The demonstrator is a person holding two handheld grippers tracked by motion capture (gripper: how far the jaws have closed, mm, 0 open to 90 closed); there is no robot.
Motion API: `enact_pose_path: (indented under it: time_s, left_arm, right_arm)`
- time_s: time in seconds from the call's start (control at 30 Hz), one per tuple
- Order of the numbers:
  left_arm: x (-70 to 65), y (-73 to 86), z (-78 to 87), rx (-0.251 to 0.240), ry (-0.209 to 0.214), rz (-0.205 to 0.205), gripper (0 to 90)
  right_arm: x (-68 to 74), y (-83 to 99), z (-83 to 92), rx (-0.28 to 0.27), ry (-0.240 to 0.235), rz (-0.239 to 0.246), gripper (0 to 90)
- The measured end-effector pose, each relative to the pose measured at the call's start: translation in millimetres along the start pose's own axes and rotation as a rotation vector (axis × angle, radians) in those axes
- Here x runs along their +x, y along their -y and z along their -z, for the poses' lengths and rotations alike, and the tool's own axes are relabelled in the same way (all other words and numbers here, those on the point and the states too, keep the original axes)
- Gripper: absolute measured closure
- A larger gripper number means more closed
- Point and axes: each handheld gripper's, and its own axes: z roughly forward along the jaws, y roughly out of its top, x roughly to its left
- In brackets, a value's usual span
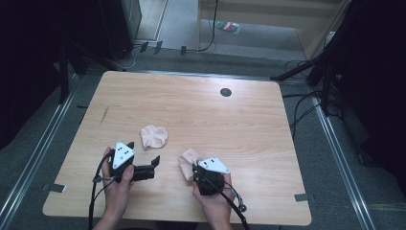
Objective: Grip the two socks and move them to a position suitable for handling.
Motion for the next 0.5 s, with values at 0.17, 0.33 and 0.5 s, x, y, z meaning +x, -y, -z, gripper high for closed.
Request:
enact_pose_path:
  time_s: [0.17, 0.33, 0.5]
  left_arm:
    - [-19.0, 16.6, -5.3, 0.045, 0.092, -0.028, 0.0]
    - [-25.1, 26.1, -7.0, 0.063, 0.134, -0.03, 0.0]
    - [-26.7, 30.7, -9.3, 0.077, 0.143, -0.039, 0.0]
  right_arm:
    - [7.8, 15.1, -4.2, 0.029, 0.032, -0.011, 84.6]
    - [6.1, 18.8, -10.2, 0.053, 0.043, -0.013, 80.4]
    - [-1.9, 16.1, -2.6, 0.015, -0.03, -0.046, 56.6]
